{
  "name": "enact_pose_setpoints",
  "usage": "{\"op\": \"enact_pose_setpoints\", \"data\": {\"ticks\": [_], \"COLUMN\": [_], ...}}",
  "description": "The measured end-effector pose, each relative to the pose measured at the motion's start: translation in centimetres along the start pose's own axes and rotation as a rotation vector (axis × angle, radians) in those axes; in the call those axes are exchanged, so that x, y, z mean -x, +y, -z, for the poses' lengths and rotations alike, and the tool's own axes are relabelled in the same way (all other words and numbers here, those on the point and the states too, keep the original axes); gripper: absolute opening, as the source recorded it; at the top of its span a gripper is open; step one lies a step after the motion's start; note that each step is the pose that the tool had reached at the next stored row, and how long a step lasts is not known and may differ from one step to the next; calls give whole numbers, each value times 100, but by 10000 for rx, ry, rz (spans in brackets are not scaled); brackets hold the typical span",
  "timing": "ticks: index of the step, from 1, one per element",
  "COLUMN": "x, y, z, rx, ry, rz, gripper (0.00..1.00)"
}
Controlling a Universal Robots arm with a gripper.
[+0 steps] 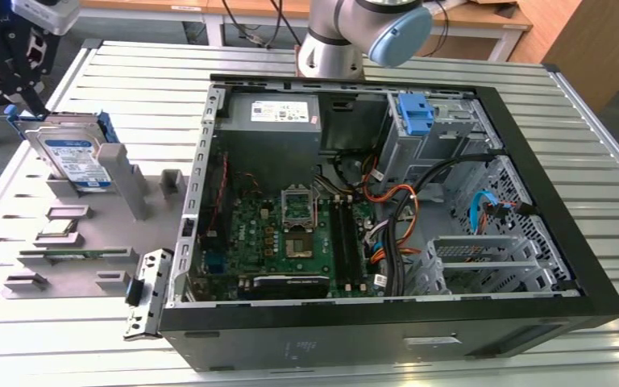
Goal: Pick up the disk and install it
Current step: 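Pick up the disk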
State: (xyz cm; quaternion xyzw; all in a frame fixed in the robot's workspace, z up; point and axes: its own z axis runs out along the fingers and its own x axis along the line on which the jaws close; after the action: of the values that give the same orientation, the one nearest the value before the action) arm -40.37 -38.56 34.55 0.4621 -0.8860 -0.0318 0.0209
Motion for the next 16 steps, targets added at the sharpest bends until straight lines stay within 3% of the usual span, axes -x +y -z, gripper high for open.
{"op": "enact_pose_setpoints", "data": {"ticks": [16], "x": [0], "y": [0], "z": [-3], "rx": [-30], "ry": [153], "rz": [2436], "gripper": [11]}}
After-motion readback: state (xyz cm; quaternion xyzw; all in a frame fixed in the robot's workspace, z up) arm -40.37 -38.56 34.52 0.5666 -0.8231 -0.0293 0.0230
